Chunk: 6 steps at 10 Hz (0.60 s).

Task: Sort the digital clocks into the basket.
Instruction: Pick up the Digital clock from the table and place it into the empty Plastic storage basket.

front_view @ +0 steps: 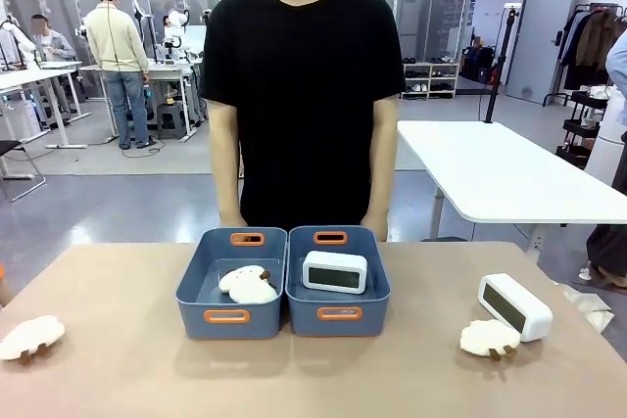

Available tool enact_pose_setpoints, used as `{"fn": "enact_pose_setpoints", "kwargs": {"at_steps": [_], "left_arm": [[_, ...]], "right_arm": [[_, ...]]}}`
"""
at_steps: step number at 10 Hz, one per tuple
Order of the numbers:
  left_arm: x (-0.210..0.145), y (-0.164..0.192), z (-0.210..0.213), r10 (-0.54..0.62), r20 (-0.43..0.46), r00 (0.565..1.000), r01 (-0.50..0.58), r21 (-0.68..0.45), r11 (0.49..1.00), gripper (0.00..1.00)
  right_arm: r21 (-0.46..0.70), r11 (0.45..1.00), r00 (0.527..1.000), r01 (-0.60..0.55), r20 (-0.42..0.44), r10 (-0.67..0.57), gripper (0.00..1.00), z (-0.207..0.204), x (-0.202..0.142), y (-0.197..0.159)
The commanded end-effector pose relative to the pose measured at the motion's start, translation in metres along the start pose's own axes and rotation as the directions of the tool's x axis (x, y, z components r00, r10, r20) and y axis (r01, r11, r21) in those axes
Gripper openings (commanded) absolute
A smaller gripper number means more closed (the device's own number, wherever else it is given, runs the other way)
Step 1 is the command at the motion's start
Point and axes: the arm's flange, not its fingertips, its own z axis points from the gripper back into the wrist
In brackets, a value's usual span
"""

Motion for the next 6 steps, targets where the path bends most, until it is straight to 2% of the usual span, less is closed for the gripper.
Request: {"fn": "enact_pose_setpoints", "kwargs": {"at_steps": [1, 6], "left_arm": [[0.0072, -0.0037, -0.0052, -0.012, -0.010, 1.000, 0.012, -0.007, 1.000, 1.00], [0.0072, -0.0037, -0.0052, -0.012, -0.010, 1.000, 0.012, -0.007, 1.000, 1.00]], "right_arm": [[0.011, 1.000, 1.000, -0.022, 0.011, 0.022, 1.00, -0.0003, 0.0001, -0.0001], [0.011, 1.000, 1.000, -0.022, 0.011, 0.022, 1.00, -0.0003, 0.0001, -0.0001]]}}
